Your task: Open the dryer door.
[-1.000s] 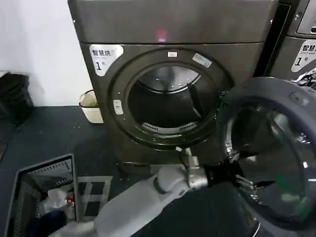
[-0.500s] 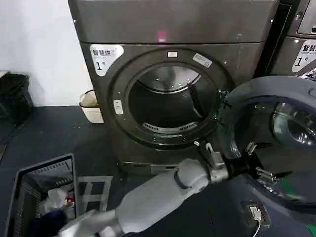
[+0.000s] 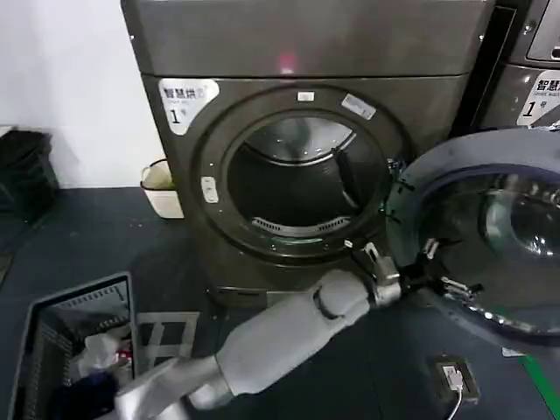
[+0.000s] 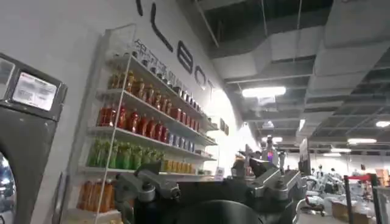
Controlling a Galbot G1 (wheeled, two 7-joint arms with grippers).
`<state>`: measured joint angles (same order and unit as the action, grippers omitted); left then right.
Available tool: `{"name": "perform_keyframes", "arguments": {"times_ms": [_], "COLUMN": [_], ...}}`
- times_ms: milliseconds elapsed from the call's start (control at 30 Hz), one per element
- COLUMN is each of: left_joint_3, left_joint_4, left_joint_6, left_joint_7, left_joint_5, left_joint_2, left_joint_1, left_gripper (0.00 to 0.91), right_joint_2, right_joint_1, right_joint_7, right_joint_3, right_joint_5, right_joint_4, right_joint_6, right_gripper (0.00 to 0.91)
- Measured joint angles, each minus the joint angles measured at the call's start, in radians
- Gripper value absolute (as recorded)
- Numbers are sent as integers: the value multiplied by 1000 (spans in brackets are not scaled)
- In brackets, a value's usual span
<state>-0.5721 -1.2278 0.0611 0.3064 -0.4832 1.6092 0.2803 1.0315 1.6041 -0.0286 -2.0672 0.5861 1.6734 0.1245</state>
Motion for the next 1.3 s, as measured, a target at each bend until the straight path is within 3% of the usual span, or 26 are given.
{"name": "perform_keyframes", "arguments": {"times_ms": [500,867,1300], "left_joint_3": [5,0,-3], "left_joint_4": [8,-61,-189], "left_joint_6": [30,271,331], "left_joint_7": [-14,-11,-42], "left_joint_5": [9,-48,-80], "left_joint_2": [0,0,-172], "left_joint_1": [4,34,91], "left_gripper": [907,907,907], "right_joint_2": [-12,-18,-16], "right_joint_1": [-4,-7,0], "right_joint_7": [-2,2,0], "right_joint_3": [-1,-4,-13], "right_joint_5": [0,1,8], "right_joint_4": [-14,-22,-14], "right_joint_6": [-3,-16,-18], "right_gripper": [907,907,907]}}
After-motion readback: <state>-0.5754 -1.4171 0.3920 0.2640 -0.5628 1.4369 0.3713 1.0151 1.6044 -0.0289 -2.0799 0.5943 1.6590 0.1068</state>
